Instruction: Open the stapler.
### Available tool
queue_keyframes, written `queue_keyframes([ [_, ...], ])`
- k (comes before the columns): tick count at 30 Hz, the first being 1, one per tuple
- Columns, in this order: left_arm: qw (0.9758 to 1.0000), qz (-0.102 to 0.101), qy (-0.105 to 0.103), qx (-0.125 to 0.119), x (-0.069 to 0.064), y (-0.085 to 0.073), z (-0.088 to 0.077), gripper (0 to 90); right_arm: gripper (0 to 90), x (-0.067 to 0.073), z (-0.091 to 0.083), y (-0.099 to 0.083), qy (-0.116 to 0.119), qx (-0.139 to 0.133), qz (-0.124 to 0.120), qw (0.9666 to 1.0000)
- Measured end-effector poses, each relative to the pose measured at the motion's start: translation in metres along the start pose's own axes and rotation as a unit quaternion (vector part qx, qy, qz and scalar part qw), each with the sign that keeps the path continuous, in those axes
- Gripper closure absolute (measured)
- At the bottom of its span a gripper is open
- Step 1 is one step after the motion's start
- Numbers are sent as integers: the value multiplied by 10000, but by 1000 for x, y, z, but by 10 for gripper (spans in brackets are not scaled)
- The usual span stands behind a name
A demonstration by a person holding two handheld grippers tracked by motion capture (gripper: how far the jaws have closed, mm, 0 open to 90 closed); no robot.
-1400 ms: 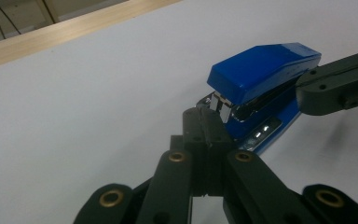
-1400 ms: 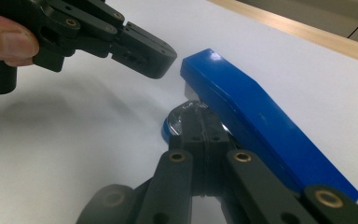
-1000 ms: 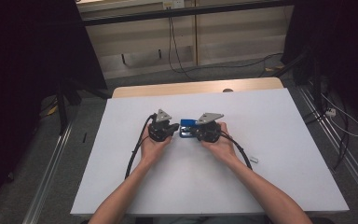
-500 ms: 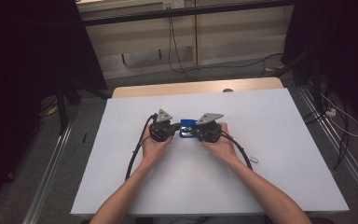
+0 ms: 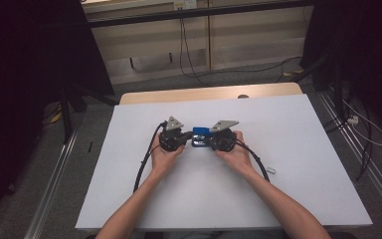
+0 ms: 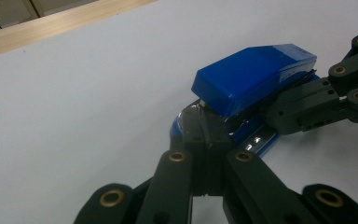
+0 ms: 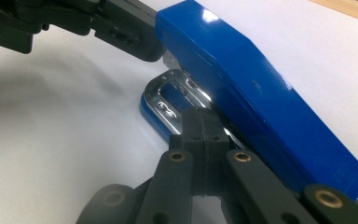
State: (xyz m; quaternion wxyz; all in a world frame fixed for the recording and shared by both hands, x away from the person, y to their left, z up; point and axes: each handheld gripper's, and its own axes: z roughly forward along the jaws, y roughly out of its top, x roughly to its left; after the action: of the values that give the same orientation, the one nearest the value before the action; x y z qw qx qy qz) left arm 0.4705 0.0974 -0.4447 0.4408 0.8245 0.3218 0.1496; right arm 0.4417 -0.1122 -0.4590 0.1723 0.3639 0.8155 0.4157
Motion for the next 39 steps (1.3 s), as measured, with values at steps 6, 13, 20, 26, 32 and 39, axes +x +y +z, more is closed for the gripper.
queue_keyframes([
  [6,10000,-21,5,-34,0,1,-1,900,900,0,0,-1,11,-24,23,10000],
  [13,9999,-87,-33,-104,0,2,-1,900,900,0,0,-1,-5,-27,15,10000],
  [20,9998,-89,-62,-180,1,3,-2,900,900,1,0,-1,-55,-23,4,10000],
  [26,9995,-75,-73,-299,-1,6,-5,900,900,2,0,0,-60,-14,-13,10000],
  [32,9993,-102,-92,-350,-1,7,-5,900,900,3,0,-1,-110,-23,-66,9999],
  [39,9989,-132,-156,-418,-1,11,-6,900,900,3,0,-1,-104,-30,-51,9999],
])
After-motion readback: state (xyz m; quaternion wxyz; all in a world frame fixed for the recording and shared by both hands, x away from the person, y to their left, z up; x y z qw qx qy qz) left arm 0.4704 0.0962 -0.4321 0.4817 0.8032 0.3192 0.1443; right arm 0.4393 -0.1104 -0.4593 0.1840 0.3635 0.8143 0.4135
